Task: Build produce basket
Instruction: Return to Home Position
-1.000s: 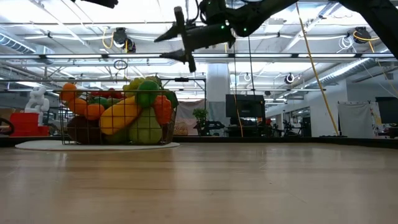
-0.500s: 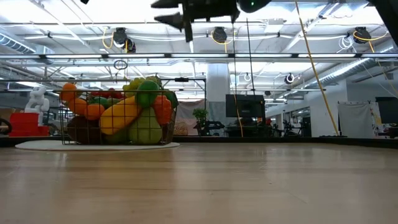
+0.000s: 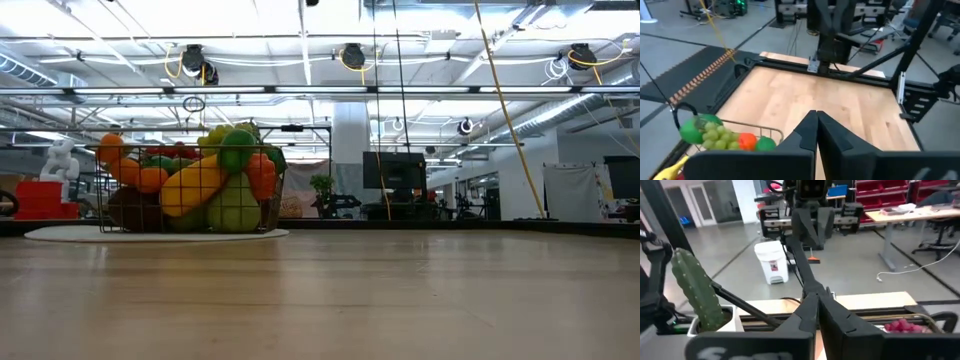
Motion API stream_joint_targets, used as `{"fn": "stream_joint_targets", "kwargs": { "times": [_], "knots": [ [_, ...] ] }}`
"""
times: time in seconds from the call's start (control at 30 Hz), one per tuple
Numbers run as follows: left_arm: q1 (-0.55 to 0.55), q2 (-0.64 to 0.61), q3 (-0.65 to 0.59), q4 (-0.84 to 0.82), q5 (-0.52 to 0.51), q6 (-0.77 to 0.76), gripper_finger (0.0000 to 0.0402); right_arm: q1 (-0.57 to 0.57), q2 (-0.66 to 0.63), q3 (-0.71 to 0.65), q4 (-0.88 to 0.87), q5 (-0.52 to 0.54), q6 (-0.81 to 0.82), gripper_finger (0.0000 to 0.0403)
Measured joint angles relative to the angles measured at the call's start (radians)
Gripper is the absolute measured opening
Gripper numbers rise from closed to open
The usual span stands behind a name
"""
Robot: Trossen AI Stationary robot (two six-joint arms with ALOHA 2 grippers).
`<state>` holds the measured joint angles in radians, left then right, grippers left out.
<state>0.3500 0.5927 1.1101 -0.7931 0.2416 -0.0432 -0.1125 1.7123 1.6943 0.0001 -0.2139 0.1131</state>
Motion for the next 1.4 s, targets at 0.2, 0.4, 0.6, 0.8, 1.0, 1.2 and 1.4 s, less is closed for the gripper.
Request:
{"fn": "stream_joint_targets", "kwargs": {
  "times": [0.2, 0.4, 0.6, 0.8, 1.0, 1.2, 1.4],
  "knots": [
    [-0.024, -0.02, -0.021, 0.003, -0.069, 0.033, 0.0004, 0.061, -0.016, 0.0, -0.038, 0.06, -0.088, 0.0002],
    [-0.025, 0.019, -0.022, 0.009, -0.082, 0.057, 0.0009, 0.113, -0.036, 0.0, -0.123, 0.062, -0.121, 0.0001],
    [-0.025, 0.066, -0.022, 0.028, -0.085, 0.121, 0.001, 0.154, -0.098, 0.001, -0.272, 0.064, -0.152, 0.0],
    [-0.025, 0.12, -0.022, 0.111, -0.086, 0.075, 0.001, 0.181, -0.207, 0.0, -0.449, 0.156, -0.245, 0.0],
    [-0.025, 0.194, -0.022, 0.184, -0.086, 0.114, 0.001, 0.178, -0.335, -0.037, -0.53, 0.194, -0.327, 0.0],
    [-0.025, 0.274, -0.022, 0.262, -0.086, 0.08, 0.001, 0.153, -0.551, -0.263, -0.49, 0.194, -0.337, 0.0],
    [-0.024, 0.34, -0.022, 0.294, -0.103, 0.078, 0.001, 0.118, -0.816, -0.573, -0.306, 0.192, -0.338, 0.0]
  ]
}}
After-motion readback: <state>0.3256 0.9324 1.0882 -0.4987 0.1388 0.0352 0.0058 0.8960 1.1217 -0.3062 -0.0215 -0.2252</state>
